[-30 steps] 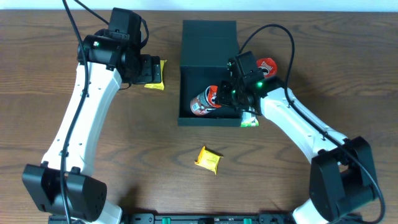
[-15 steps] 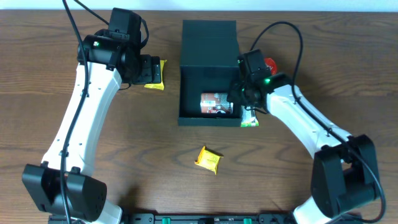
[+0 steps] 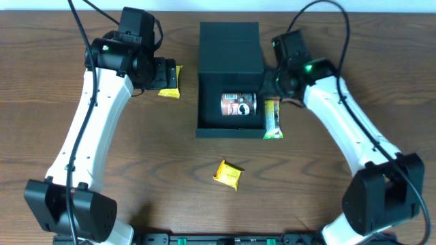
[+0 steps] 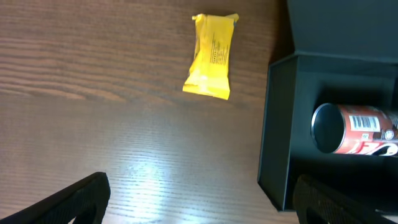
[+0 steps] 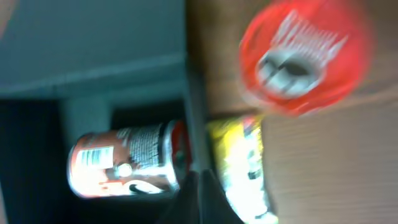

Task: Pack container
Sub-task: 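Withdraw the right gripper and move to the right Pringles can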

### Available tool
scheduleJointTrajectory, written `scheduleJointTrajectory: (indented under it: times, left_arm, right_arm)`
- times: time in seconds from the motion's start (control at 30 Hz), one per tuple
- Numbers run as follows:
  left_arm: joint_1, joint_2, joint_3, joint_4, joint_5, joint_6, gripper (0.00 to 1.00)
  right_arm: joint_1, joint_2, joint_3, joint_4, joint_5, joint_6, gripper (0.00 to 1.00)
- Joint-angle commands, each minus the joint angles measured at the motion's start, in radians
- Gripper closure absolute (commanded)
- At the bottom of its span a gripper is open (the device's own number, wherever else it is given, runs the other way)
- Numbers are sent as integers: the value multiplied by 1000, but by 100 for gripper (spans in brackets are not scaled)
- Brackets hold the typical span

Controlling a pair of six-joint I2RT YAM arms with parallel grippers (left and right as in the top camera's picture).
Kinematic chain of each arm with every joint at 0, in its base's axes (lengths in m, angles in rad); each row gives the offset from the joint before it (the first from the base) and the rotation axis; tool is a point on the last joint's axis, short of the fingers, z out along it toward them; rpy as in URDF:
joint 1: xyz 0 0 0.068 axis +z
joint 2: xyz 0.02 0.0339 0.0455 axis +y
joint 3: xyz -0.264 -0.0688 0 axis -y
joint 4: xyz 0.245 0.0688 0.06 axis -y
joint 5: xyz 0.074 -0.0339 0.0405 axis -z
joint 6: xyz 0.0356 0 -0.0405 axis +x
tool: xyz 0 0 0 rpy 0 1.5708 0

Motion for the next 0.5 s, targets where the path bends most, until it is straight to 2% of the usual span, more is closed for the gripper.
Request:
scheduleJointTrajectory:
  times: [0.0, 0.03, 0.07, 0.13, 0.2, 0.47]
  left_arm:
    - [6, 3, 11, 7, -3, 17, 5]
    - [6, 3, 11, 6, -3, 13, 5]
    - [6, 3, 11, 6, -3, 14, 4]
    - [6, 3, 11, 6, -3, 14, 5]
    - [6, 3, 11, 8, -3, 14, 5]
    - [6, 3, 11, 6, -3, 14, 5]
  right_arm:
    - [-24, 3, 27, -10, 153, -48, 62]
    - [-32, 10, 27, -12, 191, -48, 42]
    - [-40, 17, 28, -14, 201, -48, 30]
    - [-51, 36, 29, -16, 221, -48, 20]
    - [-63, 61, 34, -16, 235, -49, 1]
    - [-84, 193, 132, -13, 223, -66, 1]
